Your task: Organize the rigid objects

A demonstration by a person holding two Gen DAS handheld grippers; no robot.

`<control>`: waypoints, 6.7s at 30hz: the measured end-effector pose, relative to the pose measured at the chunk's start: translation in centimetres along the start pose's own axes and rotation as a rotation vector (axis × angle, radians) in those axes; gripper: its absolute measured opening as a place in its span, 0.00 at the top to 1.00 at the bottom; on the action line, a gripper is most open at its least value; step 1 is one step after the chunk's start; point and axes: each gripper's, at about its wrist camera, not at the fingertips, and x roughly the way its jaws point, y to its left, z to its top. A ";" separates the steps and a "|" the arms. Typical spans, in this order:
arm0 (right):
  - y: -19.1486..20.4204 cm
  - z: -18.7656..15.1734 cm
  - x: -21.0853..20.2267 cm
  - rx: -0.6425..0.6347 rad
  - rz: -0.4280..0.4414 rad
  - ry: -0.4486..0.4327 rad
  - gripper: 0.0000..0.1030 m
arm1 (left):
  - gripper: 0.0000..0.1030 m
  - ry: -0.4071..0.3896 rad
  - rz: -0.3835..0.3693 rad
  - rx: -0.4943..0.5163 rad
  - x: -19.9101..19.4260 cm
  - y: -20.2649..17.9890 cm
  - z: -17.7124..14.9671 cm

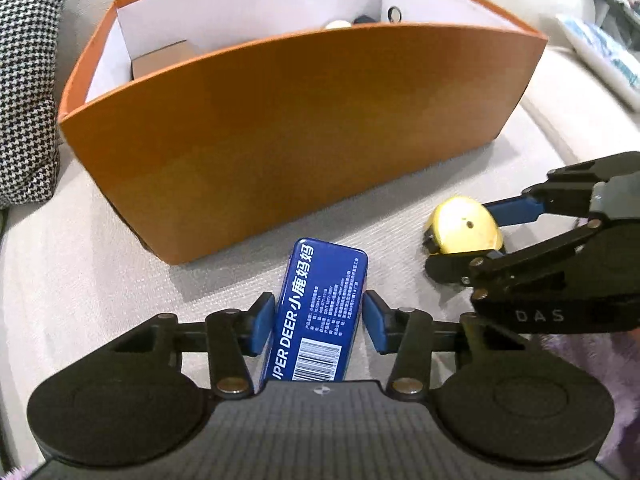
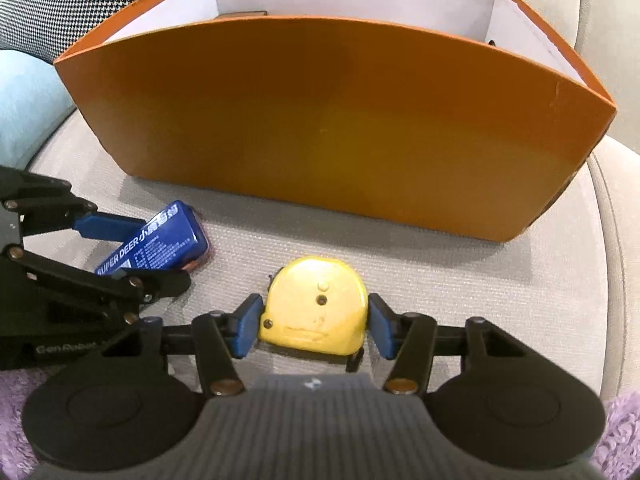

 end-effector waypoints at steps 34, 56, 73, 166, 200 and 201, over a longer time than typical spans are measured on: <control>0.3 2.1 -10.3 -0.070 0.183 -0.205 0.44 | 0.51 -0.263 -0.067 -0.052 -12.6 0.0 1.8; -7.9 14.7 -10.3 -0.081 0.087 -0.231 0.44 | 0.51 0.046 -0.032 0.552 -1.4 -3.2 17.8; -8.6 15.8 -4.3 -0.133 0.102 -0.138 0.44 | 0.51 0.290 -0.230 0.592 8.3 -2.9 18.0; 0.5 8.9 -16.5 -0.109 0.030 -0.352 0.35 | 0.11 -0.466 0.122 -0.151 -16.3 -0.8 11.0; 4.0 -6.2 -17.2 0.117 -0.081 -0.587 0.07 | 0.09 -0.445 0.322 -0.303 -16.4 -7.3 0.6; 4.0 -6.2 -17.2 0.116 -0.083 -0.586 0.07 | 0.09 -0.444 0.319 -0.306 -16.4 -7.2 0.6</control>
